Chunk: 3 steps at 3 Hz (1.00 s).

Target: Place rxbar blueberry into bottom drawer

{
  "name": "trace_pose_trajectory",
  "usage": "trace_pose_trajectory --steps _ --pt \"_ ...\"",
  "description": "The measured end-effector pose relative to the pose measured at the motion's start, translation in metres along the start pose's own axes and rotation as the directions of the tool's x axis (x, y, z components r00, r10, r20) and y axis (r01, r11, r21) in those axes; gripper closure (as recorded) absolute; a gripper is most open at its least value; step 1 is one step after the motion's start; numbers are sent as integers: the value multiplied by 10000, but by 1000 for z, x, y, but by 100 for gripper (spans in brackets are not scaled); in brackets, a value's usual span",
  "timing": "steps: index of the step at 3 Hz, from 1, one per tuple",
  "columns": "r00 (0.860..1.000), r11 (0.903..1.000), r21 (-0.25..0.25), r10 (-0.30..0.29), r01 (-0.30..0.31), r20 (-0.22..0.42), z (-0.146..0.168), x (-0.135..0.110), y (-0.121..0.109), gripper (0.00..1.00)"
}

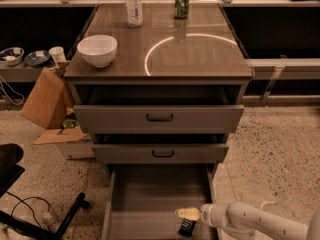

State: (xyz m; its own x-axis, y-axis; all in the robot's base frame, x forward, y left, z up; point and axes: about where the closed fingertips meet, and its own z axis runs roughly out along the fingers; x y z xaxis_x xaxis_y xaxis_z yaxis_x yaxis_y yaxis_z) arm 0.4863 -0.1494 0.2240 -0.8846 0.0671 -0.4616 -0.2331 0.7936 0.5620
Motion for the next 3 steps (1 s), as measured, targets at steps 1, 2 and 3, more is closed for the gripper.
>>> trace_pose_trajectory --steps 1,2,3 --pt "9901 9933 33 -1147 1153 -808 -15 -3 39 0" --pt "9264 9622 -284 -2687 2710 -2637 -45 12 84 0" --pt "8274 9096 -587 -3997 4114 -3945 -81 21 123 0"
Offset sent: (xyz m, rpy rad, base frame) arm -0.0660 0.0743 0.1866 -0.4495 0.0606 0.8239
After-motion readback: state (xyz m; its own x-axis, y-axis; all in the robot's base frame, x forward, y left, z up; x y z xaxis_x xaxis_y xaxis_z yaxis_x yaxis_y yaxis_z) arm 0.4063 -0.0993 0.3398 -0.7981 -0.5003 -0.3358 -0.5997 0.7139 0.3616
